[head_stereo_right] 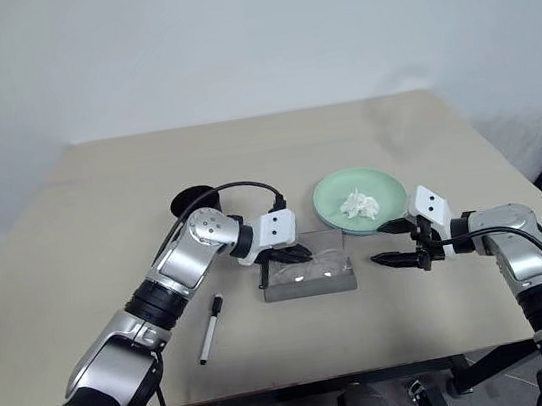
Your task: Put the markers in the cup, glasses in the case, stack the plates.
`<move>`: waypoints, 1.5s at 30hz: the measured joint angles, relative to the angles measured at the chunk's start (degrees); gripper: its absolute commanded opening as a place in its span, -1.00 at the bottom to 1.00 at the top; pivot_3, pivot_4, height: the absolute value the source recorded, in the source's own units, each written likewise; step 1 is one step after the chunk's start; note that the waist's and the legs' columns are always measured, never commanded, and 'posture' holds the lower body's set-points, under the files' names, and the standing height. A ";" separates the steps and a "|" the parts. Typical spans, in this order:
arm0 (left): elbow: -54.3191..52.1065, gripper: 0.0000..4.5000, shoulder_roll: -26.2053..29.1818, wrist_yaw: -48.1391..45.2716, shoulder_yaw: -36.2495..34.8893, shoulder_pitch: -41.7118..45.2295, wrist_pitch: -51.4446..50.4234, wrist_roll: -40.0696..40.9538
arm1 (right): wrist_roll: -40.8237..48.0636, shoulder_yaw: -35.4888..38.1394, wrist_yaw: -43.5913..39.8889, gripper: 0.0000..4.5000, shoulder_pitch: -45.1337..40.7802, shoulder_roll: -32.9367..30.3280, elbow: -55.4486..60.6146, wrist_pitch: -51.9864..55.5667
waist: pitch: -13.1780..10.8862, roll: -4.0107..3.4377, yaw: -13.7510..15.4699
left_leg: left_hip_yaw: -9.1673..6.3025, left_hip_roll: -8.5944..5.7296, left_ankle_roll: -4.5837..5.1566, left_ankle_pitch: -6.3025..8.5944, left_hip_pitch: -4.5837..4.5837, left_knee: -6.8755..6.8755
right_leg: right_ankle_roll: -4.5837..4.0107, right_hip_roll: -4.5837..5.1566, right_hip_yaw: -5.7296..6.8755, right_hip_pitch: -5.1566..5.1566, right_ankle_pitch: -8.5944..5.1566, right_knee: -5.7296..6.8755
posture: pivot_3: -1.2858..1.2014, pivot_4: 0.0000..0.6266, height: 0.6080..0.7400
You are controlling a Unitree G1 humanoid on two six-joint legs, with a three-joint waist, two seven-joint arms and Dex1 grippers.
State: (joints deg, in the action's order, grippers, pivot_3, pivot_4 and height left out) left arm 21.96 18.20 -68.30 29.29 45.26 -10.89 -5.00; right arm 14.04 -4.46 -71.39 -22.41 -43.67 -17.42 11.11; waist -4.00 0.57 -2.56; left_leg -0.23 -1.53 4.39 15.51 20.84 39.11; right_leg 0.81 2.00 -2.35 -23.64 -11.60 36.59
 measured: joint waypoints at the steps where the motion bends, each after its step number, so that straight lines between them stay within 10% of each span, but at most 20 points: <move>1: -0.11 -0.99 -0.05 0.13 0.14 -0.10 -0.16 -0.10 | 0.00 0.00 0.00 0.60 0.00 0.02 0.03 0.02 | 0.00 0.00 0.00 | 0.00 0.00 0.00 0.00 0.00 0.01 | 0.00 0.00 0.01 0.00 0.00 0.00 | 0.03 -1.00 1.00; 16: -0.77 -0.99 0.17 0.03 1.09 -1.82 -0.21 -1.51 | -0.02 0.00 0.01 0.60 -0.01 0.10 0.03 0.02 | 0.00 -0.01 -0.01 | -0.01 0.00 0.00 0.00 0.00 0.02 | 0.00 0.01 0.01 0.01 0.00 0.01 | 0.03 -1.00 1.00; 23: -0.78 -0.16 0.21 -0.47 1.03 -1.84 -0.09 -1.51 | -0.08 0.00 0.00 0.60 -0.14 0.20 0.03 -0.01 | 0.00 -0.01 0.01 | 0.00 0.00 0.00 0.00 0.00 0.03 | 0.00 0.02 0.00 0.01 0.00 0.01 | 0.03 -1.00 1.00; 30: 0.58 -0.16 -3.24 3.10 -3.33 0.72 -1.09 1.15 | -0.12 -0.01 0.00 0.60 -1.16 0.55 0.02 -0.04 | 0.00 0.00 0.02 | -0.02 0.00 0.00 0.00 0.00 0.07 | 0.01 0.03 0.02 0.01 0.01 0.04 | 0.03 -1.00 1.00; 37: 8.06 -0.99 -3.04 7.98 -8.29 7.65 2.13 1.34 | -0.36 -0.01 0.05 0.60 -1.38 1.18 0.00 -0.17 | 0.01 -0.01 -0.01 | 0.00 0.00 -0.01 0.00 -0.04 0.03 | 0.03 -0.02 0.02 0.03 0.02 0.04 | 0.03 -1.00 1.00; 45: 24.59 -0.99 -3.72 14.59 -6.41 12.30 9.49 -5.68 | 0.05 0.28 0.32 0.60 -1.76 1.84 3.33 0.16 | 0.01 0.00 0.03 | -0.01 -0.08 0.04 0.03 0.01 0.06 | 0.15 0.02 0.00 0.02 0.09 0.02 | 0.03 -1.00 1.00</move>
State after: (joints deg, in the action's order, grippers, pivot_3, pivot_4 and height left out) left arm 46.55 14.48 -53.71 22.88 57.56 -1.40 -10.69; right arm 14.09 -4.19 -71.07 -24.17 -41.82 -14.08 11.27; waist -3.99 0.57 -2.53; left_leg -0.24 -1.61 4.43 15.54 20.85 39.17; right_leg 0.96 2.02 -2.34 -23.62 -11.50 36.61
